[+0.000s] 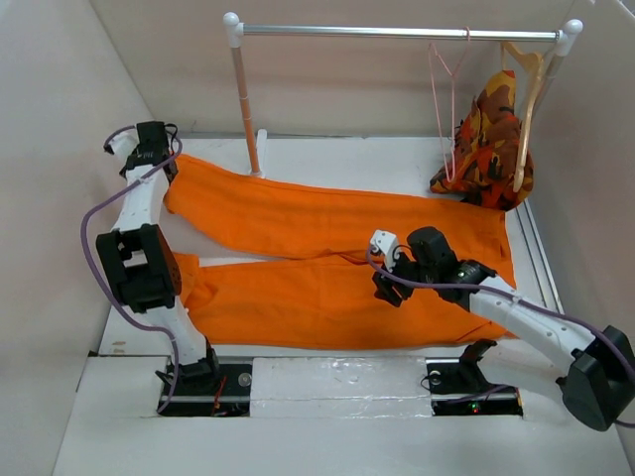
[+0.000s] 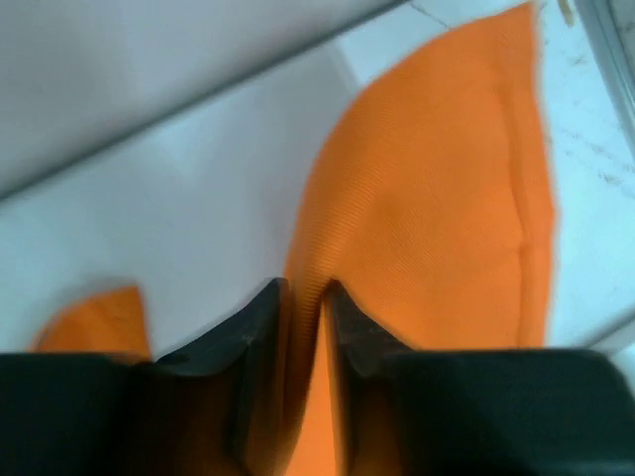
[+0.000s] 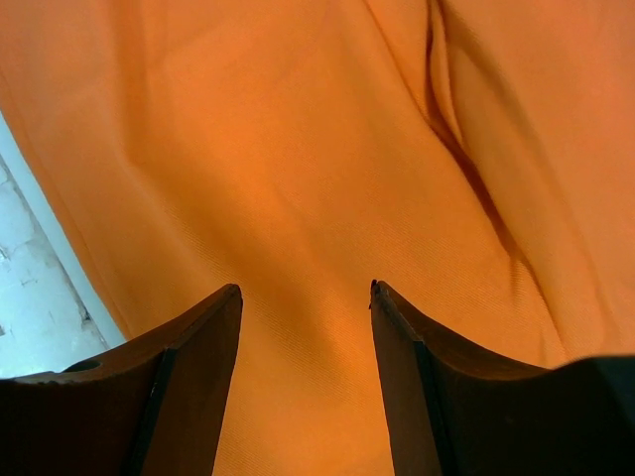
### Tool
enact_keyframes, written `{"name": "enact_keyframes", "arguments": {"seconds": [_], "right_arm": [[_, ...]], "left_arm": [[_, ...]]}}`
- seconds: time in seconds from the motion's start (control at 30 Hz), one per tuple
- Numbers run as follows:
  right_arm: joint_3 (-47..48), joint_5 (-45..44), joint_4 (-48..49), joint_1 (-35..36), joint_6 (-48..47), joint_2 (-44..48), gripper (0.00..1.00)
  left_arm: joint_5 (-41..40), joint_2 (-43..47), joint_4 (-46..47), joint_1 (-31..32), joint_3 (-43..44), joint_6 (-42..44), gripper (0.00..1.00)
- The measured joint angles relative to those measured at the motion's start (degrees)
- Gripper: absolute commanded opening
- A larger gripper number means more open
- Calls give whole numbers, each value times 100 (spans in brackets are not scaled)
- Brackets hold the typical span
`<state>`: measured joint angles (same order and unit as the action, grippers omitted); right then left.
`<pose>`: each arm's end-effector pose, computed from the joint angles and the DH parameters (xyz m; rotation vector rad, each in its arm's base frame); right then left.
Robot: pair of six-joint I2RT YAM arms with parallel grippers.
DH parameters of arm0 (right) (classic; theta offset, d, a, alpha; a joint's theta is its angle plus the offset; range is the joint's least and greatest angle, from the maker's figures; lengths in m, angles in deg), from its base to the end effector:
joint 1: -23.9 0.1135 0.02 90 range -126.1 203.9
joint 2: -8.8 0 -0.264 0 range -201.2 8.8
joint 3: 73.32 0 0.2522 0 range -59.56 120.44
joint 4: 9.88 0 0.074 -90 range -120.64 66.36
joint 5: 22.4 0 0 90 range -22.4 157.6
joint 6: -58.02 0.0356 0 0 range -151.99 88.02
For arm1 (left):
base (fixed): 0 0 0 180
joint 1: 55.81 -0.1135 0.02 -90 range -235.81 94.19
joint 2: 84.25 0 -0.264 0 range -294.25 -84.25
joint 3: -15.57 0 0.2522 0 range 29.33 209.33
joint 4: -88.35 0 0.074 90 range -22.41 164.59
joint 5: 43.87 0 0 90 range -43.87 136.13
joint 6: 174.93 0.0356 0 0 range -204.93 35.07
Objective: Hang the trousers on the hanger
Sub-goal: Flatten out the trousers at the center of the board.
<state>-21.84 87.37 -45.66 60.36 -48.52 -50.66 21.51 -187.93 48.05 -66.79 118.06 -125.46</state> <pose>0.1644 0.1364 0.2315 -1.2013 2.0188 0.5751 0.4038 0.0935 0.2943 -1.1585 1.9001 0.2128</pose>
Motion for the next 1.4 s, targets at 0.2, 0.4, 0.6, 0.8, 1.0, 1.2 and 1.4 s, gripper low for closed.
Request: {"name": "enact_keyframes", "arguments": {"seconds": [0.2, 0.4, 0.6, 0.8, 1.0, 1.2, 1.4], "right_arm": [[2, 168, 57, 0, -125, -387, 61], [7, 341, 66, 0, -317, -302, 11], [-15, 579, 160, 0, -433, -35, 9], [-66, 785, 195, -2, -577, 92, 49], [-146, 927, 175, -22, -734, 245, 52], [-197, 1058, 151, -52, -831, 284, 52], [-197, 1158, 149, -184, -901, 280, 52]], "left_arm": [[-671, -216, -748, -11, 205, 382, 84], [-741, 474, -1016, -11, -1034, 433, 54], [-83, 2538, -1220, 4, -2306, 424, 20], [538, 3309, -1569, -66, -3106, 52, 55], [662, 3327, -1963, 264, -3364, -225, 50], [514, 3091, -2511, 1899, -3139, -402, 51], [55, 2752, -3016, 2140, -3058, -529, 52]]}}
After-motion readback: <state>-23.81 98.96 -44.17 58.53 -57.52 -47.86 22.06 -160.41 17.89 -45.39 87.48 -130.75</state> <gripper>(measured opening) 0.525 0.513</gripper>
